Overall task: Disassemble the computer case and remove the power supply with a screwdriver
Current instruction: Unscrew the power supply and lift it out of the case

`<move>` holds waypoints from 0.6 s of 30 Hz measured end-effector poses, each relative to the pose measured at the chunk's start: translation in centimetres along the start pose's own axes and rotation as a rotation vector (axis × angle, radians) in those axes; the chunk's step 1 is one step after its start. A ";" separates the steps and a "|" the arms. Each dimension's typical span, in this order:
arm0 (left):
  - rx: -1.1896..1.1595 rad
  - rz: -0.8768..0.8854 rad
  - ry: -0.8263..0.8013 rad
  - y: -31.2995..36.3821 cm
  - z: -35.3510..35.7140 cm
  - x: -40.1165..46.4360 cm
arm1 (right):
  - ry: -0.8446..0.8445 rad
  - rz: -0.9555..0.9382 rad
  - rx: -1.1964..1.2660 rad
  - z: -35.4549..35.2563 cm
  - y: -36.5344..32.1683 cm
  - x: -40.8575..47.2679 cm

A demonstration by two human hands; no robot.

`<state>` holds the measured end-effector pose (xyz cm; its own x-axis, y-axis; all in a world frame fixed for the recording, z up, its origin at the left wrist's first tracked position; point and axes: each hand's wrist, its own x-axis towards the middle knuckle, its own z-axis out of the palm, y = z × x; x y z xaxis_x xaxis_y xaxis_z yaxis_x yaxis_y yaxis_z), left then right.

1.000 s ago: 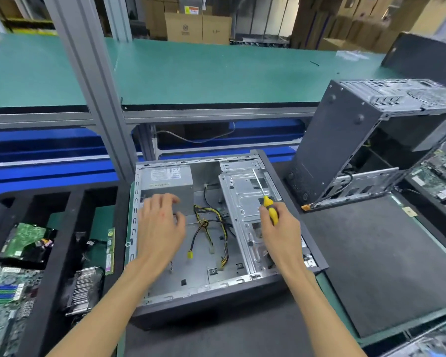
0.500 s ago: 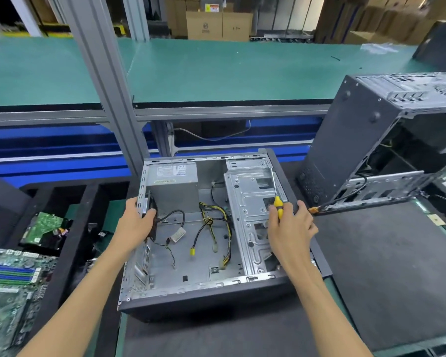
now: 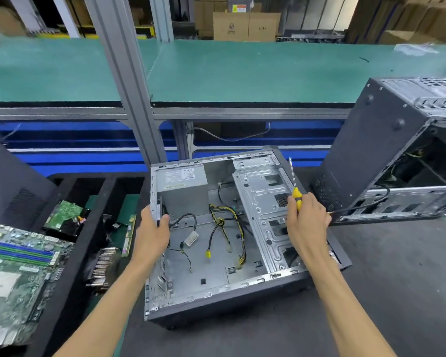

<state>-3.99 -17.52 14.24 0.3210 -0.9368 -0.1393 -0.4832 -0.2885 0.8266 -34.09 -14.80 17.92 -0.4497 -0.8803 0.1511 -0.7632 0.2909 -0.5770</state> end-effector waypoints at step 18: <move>0.490 0.591 0.061 7.8 0.9 6.5 | 0.324 0.009 0.042 0.7 -1.5 -9.0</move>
<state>-6.40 -26.06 19.26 -0.0648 -0.9541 0.2925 -0.8895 0.1881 0.4165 -28.56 -7.60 16.85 -0.5856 -0.7107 0.3899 -0.7419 0.2760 -0.6111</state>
